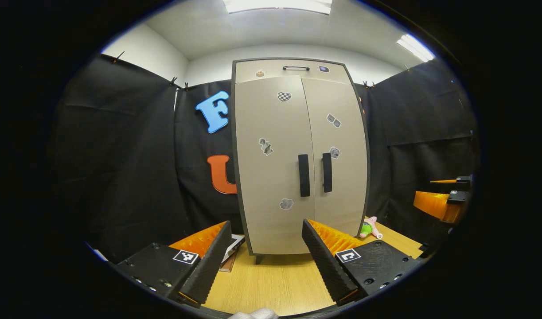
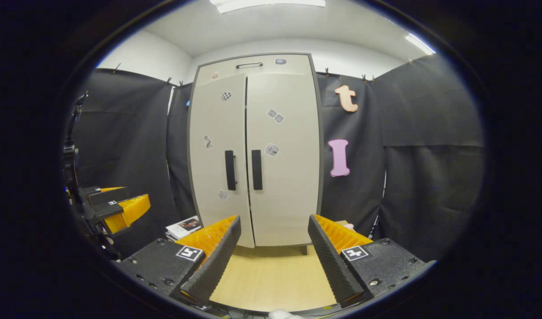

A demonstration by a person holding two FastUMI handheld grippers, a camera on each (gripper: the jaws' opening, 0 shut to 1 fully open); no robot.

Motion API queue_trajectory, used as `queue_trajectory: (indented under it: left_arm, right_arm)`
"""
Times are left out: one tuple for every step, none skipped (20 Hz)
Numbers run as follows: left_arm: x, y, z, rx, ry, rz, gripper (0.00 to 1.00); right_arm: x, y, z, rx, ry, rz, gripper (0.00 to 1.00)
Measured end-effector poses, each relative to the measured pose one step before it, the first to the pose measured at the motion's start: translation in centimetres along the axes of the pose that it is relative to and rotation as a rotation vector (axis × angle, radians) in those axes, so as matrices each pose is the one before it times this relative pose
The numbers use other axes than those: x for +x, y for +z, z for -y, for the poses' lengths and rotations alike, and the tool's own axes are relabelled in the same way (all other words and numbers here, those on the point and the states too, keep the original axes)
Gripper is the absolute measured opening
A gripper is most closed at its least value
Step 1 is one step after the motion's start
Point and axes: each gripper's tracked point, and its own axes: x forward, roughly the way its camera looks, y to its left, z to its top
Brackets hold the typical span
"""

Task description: Grab one shoe with the right hand and put it into the shoe cabinet, grab the other shoe with the left hand and put it into the shoe cabinet; then close the right door with the right hand and the left door with the left hand.

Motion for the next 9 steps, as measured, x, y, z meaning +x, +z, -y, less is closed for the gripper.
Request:
queue_trajectory:
  left_arm:
    - [-0.022, 0.165, 0.026, 0.00238, -0.00006, 0.00248, 1.00]
    - [0.050, -0.096, -0.034, 0.00165, 0.00036, -0.00090, 1.00]
    - [-0.193, 0.026, 0.119, 0.00013, -0.00136, 0.00058, 1.00]
    - [-0.051, 0.023, 0.044, 0.00060, -0.00162, 0.00109, 1.00]
    - [0.050, -0.045, -0.070, 0.00158, -0.00008, -0.00113, 1.00]
    - [-0.019, 0.060, 0.019, 0.00169, -0.00106, 0.00042, 0.96]
    - [-0.079, 0.067, 0.013, 0.00051, -0.00028, -0.00098, 1.00]
    - [0.013, -0.072, 0.020, -0.00089, -0.00209, -0.00119, 1.00]
    - [0.039, -0.015, 0.041, -0.00005, -0.00115, -0.00142, 1.00]
  right_arm:
    - [-0.048, -0.024, -0.017, 0.00028, 0.00065, -0.00031, 0.98]
    - [-0.046, 0.064, -0.012, 0.00117, -0.00013, 0.00027, 0.99]
    - [-0.017, -0.031, -0.005, 0.00067, 0.00170, -0.00031, 0.99]
    - [-0.029, -0.002, -0.051, -0.00058, -0.00055, 0.00102, 0.99]
    - [-0.069, -0.064, -0.042, -0.00147, -0.00018, -0.00231, 0.99]
    - [-0.016, -0.022, -0.062, -0.00107, 0.00074, -0.00042, 0.99]
    - [0.014, -0.117, 0.007, -0.00021, 0.00019, -0.00138, 0.99]
    - [-0.040, 0.048, -0.044, -0.00024, 0.00103, 0.00022, 0.99]
    - [-0.075, 0.105, -0.095, -0.00047, -0.00123, 0.00102, 0.98]
